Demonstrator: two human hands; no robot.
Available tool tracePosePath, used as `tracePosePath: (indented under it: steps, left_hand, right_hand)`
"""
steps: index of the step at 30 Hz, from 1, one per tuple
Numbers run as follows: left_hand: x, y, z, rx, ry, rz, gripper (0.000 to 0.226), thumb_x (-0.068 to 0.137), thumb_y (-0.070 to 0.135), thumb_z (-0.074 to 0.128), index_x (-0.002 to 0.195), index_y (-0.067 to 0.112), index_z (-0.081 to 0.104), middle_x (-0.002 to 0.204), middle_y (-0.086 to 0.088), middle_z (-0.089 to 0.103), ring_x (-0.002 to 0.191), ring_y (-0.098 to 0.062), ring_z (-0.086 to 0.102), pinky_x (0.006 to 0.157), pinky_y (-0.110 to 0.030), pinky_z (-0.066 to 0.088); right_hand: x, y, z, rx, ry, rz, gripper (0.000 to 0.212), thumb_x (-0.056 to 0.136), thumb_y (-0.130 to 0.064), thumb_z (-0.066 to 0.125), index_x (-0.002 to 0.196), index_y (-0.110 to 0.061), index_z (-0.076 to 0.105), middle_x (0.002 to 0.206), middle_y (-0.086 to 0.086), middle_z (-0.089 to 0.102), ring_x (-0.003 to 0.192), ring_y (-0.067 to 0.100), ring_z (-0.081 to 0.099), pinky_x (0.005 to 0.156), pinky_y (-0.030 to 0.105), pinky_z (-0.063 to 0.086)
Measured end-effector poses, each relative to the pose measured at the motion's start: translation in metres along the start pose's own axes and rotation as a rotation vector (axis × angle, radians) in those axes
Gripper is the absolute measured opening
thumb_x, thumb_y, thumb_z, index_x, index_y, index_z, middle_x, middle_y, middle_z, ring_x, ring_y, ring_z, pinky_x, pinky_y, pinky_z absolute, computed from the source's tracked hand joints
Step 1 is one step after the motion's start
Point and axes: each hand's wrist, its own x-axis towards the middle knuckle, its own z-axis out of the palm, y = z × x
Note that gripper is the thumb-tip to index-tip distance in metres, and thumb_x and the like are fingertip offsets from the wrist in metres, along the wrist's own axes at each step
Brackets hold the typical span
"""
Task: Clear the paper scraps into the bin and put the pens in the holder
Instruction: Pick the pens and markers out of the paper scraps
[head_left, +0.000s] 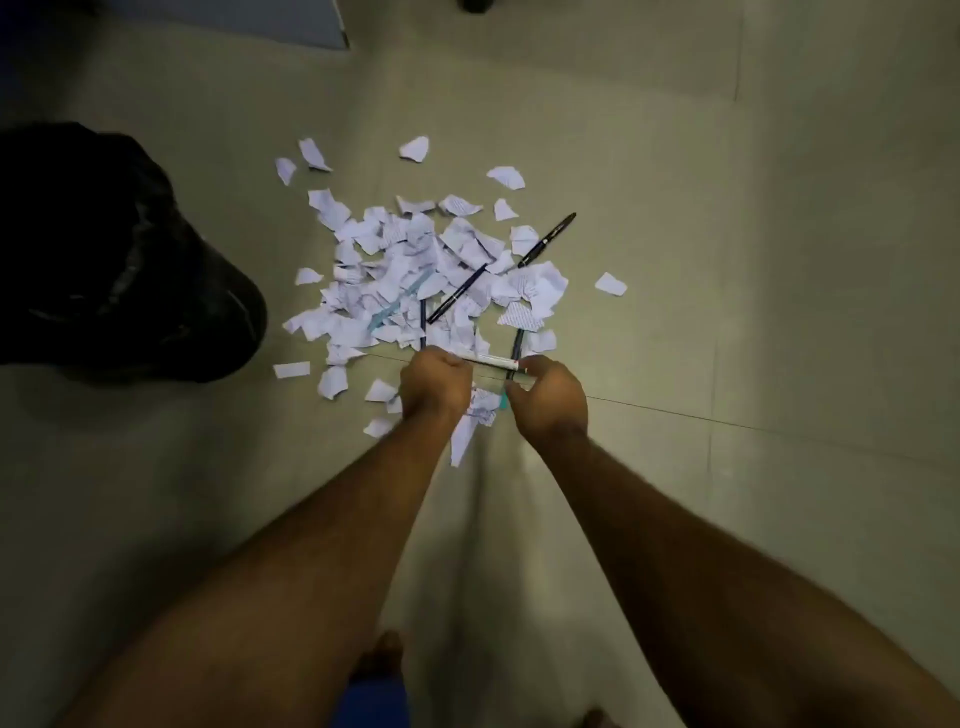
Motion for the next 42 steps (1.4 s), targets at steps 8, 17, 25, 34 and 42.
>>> tracePosePath:
  steps: [8, 17, 25, 34, 42]
  left_hand:
    - [0.053, -0.022, 0.043, -0.004, 0.182, -0.098, 0.039, 0.090, 0.018, 0.059, 0.127, 0.008, 0.052, 0.130, -0.014, 0.058, 0.116, -0.034, 0.059, 0.088, -0.039, 0.049]
    - [0.085, -0.044, 0.036, 0.157, 0.231, -0.134, 0.027, 0.089, 0.016, 0.065, 0.115, 0.008, 0.065, 0.123, -0.015, 0.063, 0.112, -0.032, 0.062, 0.083, -0.038, 0.053]
    - [0.067, -0.034, 0.019, -0.032, 0.208, -0.138, 0.031, 0.080, 0.028, 0.075, 0.102, 0.007, 0.069, 0.107, -0.011, 0.071, 0.097, -0.031, 0.068, 0.069, -0.030, 0.051]
    - [-0.003, 0.015, 0.098, 0.034, -0.220, 0.282, 0.012, 0.075, 0.024, 0.070, 0.074, 0.013, 0.071, 0.076, -0.004, 0.072, 0.075, -0.023, 0.066, 0.069, -0.028, 0.054]
    - [-0.054, 0.023, 0.216, 0.279, -0.489, 0.419, 0.020, 0.078, 0.030, 0.076, 0.083, 0.011, 0.074, 0.091, -0.010, 0.075, 0.088, -0.028, 0.069, 0.075, -0.030, 0.054]
  right_hand:
    - [0.052, 0.016, 0.057, -0.529, 0.078, -0.213, 0.033, 0.083, -0.010, 0.054, 0.115, -0.012, 0.061, 0.110, 0.014, 0.064, 0.101, 0.033, 0.058, 0.076, 0.036, 0.046]
    - [0.058, 0.012, 0.087, -0.429, 0.004, -0.156, 0.023, 0.087, -0.021, 0.057, 0.107, -0.016, 0.066, 0.106, 0.009, 0.065, 0.101, 0.031, 0.060, 0.073, 0.033, 0.046]
    - [0.040, 0.005, 0.077, 0.154, 0.102, 0.073, 0.028, 0.084, -0.037, 0.067, 0.106, -0.020, 0.069, 0.099, 0.001, 0.073, 0.096, 0.027, 0.066, 0.077, 0.029, 0.046]
    - [0.013, 0.094, 0.023, 0.467, 0.409, 0.470, 0.023, 0.084, -0.029, 0.066, 0.106, -0.021, 0.070, 0.097, 0.002, 0.074, 0.092, 0.028, 0.067, 0.081, 0.034, 0.053]
    - [-0.017, 0.203, -0.027, 0.408, 0.520, 0.668, 0.026, 0.087, -0.026, 0.067, 0.110, -0.015, 0.069, 0.104, 0.005, 0.072, 0.095, 0.027, 0.067, 0.076, 0.028, 0.048]
